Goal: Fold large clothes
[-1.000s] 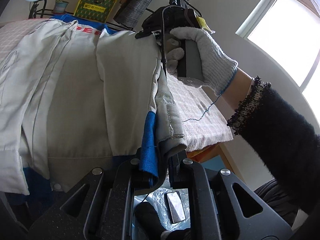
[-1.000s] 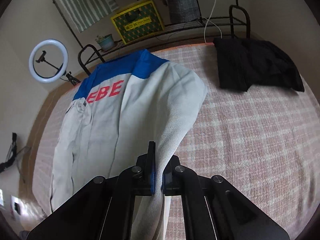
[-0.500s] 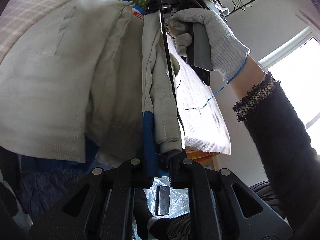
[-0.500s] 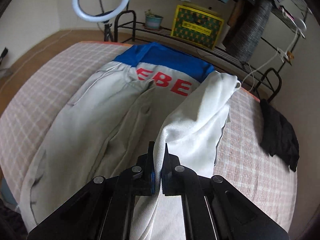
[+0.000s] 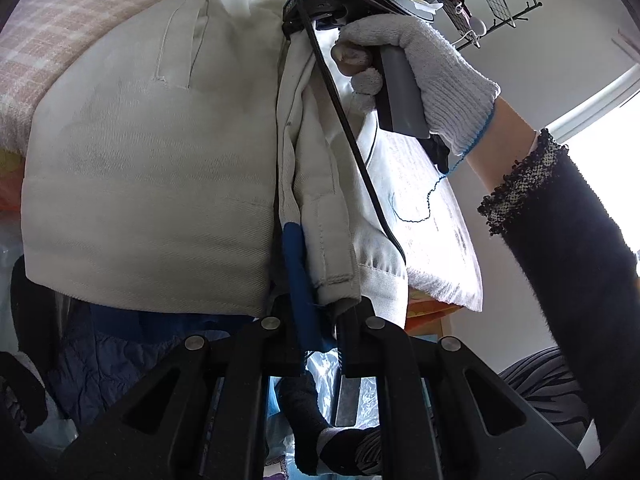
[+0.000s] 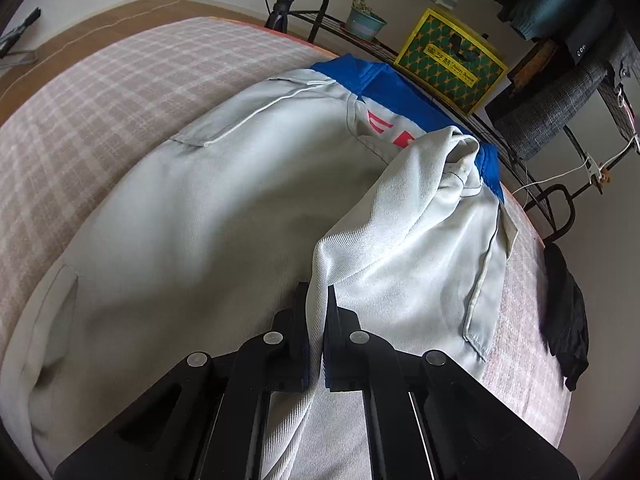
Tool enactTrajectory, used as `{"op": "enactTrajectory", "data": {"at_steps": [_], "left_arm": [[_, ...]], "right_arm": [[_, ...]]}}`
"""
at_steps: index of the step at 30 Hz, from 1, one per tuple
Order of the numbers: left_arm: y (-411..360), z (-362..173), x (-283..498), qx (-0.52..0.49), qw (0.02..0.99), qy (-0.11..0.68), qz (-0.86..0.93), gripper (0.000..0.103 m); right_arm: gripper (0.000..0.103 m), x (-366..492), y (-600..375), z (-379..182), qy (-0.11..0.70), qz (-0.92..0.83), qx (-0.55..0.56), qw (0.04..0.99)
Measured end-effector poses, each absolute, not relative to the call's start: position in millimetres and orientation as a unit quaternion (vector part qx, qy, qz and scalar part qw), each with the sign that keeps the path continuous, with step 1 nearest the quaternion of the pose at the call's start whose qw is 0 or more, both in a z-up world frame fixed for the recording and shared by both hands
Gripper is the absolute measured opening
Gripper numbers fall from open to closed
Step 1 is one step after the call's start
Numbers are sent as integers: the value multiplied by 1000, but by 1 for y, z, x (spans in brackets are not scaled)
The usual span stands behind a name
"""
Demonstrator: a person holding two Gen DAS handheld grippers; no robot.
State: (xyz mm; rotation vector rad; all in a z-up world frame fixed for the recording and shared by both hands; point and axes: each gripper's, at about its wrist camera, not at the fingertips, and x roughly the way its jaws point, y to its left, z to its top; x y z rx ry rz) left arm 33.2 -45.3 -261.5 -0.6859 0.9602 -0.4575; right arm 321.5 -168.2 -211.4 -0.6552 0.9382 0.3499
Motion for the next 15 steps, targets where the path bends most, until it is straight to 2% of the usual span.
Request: {"op": "enactTrajectory", "data": {"at_steps": [2,4,7,12,15], "left_arm": [[-48,-262,40,-320,804,452,-215,9],[-46,-261,43,-317,804,455,-216,9],[-45,-259,42,-319,801,458,-217,10],[-43,-250,33,-317,794,463,-235,20],[-45,-239,16,-290,797,466,-254,22]], "right_arm": [[10,320,-172,-208,446,183,-293,826],[13,323,-180,-201,459,200,-262,825],[31,321,-201,-182,474,235,-191,827],[31,300,-256,-141,469,243,-74,846],[31,271,-294,-130,470,232,-27,851]]}}
